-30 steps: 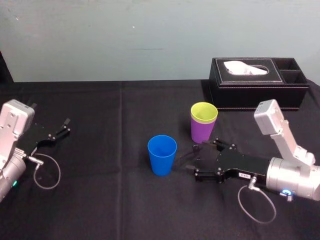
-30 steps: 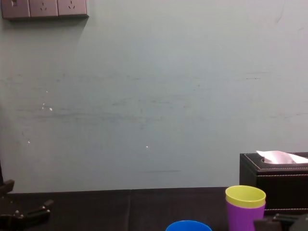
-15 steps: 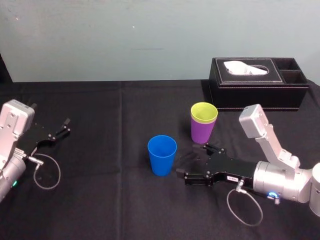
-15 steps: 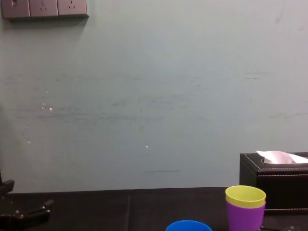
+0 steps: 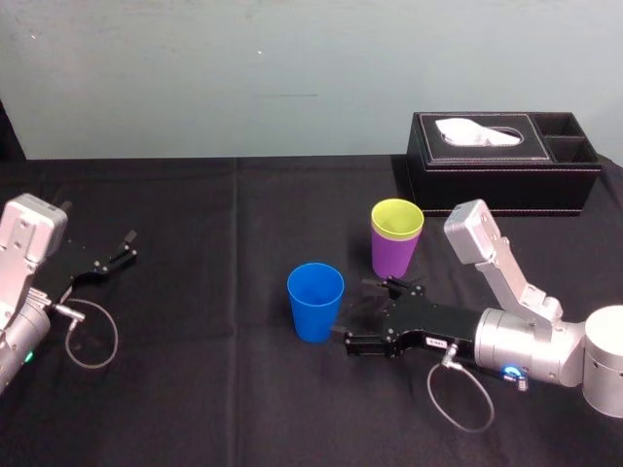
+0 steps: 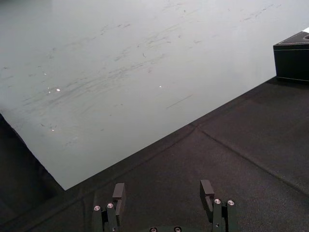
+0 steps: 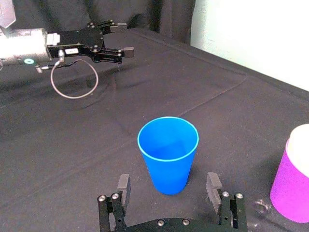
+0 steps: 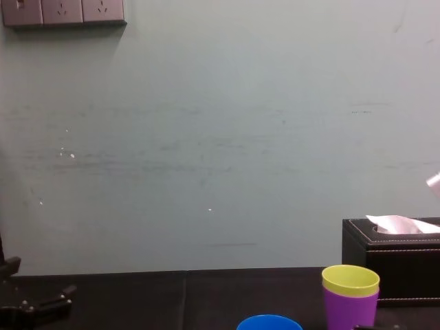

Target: Stack the three plastic cups sequentially using one hand.

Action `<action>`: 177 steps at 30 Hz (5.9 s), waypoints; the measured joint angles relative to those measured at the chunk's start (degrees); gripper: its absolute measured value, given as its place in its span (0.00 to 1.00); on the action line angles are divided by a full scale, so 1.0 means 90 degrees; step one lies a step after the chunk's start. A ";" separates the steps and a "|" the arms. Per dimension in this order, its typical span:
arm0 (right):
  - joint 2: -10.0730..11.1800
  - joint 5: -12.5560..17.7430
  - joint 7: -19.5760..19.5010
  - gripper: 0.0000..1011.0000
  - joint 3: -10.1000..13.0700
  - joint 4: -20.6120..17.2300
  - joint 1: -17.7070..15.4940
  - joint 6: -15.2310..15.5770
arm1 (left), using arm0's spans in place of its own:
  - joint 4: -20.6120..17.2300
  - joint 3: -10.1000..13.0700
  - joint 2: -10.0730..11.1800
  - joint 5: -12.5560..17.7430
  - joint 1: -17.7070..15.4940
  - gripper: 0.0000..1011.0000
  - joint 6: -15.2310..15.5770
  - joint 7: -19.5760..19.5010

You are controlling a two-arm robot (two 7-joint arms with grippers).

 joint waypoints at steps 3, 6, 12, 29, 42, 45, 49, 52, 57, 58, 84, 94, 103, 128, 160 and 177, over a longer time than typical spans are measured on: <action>-0.0050 -0.0020 0.0000 0.99 -0.0027 0.0053 0.0067 0.0004 | 0.0000 0.0000 0.0000 0.0000 0.0000 1.00 0.0001 0.0000; -0.0091 -0.0037 0.0003 0.99 -0.0055 0.0094 0.0121 0.0009 | 0.0000 0.0000 0.0000 0.0000 0.0000 1.00 0.0000 0.0000; -0.0153 -0.0067 0.0011 0.99 -0.0106 0.0159 0.0199 0.0027 | 0.0000 0.0000 0.0000 0.0000 0.0000 1.00 0.0001 0.0000; -0.0318 -0.0106 0.0051 0.99 -0.0228 0.0295 0.0370 0.0049 | 0.0000 0.0000 0.0000 0.0000 0.0000 1.00 0.0000 0.0000; -0.0459 -0.0200 0.0045 0.99 -0.0314 0.0508 0.0522 0.0054 | 0.0000 0.0000 0.0000 0.0000 0.0000 1.00 0.0000 0.0000; -0.0480 -0.0212 0.0044 0.99 -0.0321 0.0534 0.0546 0.0054 | 0.0000 0.0000 0.0000 0.0000 0.0000 1.00 0.0000 0.0000; -0.0521 -0.0244 0.0043 0.99 -0.0345 0.0584 0.0585 0.0056 | 0.0000 0.0000 0.0000 0.0000 0.0000 1.00 0.0000 0.0000; -0.0541 -0.0262 0.0042 0.99 -0.0358 0.0602 0.0602 0.0056 | 0.0000 0.0000 0.0000 0.0000 0.0000 1.00 0.0001 0.0000; -0.0586 -0.0302 0.0031 0.99 -0.0380 0.0634 0.0631 0.0054 | 0.0000 0.0000 0.0000 0.0000 0.0000 1.00 0.0000 0.0000; -0.0596 -0.0314 0.0030 0.99 -0.0387 0.0640 0.0638 0.0052 | 0.0000 0.0000 0.0000 0.0000 0.0000 1.00 0.0000 0.0000; -0.0628 -0.0341 0.0022 0.76 -0.0398 0.0665 0.0652 0.0038 | 0.0000 0.0000 0.0000 0.0000 0.0000 1.00 0.0000 0.0000; -0.0622 -0.0333 0.0022 0.72 -0.0392 0.0659 0.0648 0.0038 | 0.0000 0.0000 0.0000 0.0000 0.0000 1.00 0.0000 0.0000; -0.0622 -0.0333 0.0022 0.71 -0.0392 0.0657 0.0648 0.0038 | 0.0000 0.0000 0.0000 0.0000 0.0000 1.00 0.0000 0.0000; -0.0109 -0.0147 -0.0506 0.71 0.0224 -0.0643 0.0341 0.0552 | 0.0000 0.0000 0.0000 0.0000 0.0000 1.00 0.0000 0.0000; -0.0028 0.0291 -0.1182 0.71 0.0901 -0.0489 0.0633 0.0981 | 0.0000 0.0000 0.0000 0.0000 0.0000 1.00 0.0001 0.0000; -0.0174 0.0139 -0.1292 0.71 0.0936 -0.0121 0.0704 0.1014 | 0.0000 0.0000 0.0000 0.0000 0.0000 1.00 0.0000 0.0000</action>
